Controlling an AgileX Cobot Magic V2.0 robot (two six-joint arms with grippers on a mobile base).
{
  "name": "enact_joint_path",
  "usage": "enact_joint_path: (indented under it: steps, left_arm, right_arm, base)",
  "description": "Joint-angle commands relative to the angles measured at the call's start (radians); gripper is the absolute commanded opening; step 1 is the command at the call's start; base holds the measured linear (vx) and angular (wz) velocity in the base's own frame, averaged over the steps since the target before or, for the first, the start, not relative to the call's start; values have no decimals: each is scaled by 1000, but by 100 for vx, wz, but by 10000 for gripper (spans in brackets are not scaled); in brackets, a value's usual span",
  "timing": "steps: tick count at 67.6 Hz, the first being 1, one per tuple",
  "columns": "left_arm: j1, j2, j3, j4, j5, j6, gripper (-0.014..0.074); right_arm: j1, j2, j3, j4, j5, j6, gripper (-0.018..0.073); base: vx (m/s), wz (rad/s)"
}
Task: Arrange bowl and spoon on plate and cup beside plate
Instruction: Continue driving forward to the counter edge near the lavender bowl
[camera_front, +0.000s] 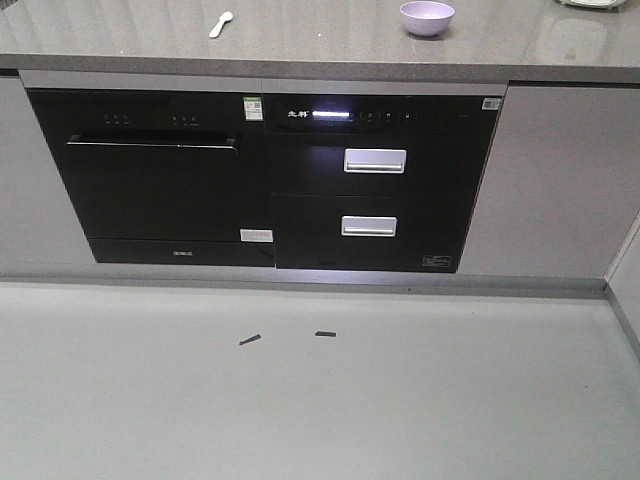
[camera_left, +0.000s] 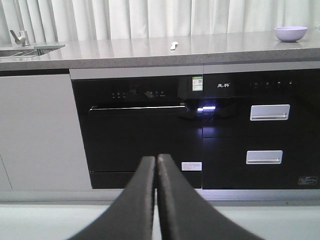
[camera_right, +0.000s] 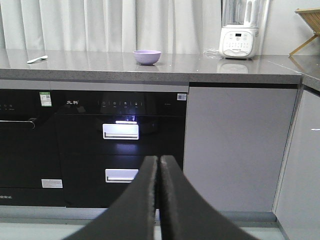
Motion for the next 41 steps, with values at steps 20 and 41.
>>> enact_joint_path:
  steps: [20,41]
  left_arm:
    - [-1,-12,-8,-1,-69,-8,-6]
    - [-1,-12,-8,-1,-69,-8,-6]
  right_arm:
    - [-5,-9,4,-7,-75,-1,-3]
    - [-5,-9,4,-7,-75,-1,-3]
  base:
    - [10,-2]
    - [10,-1]
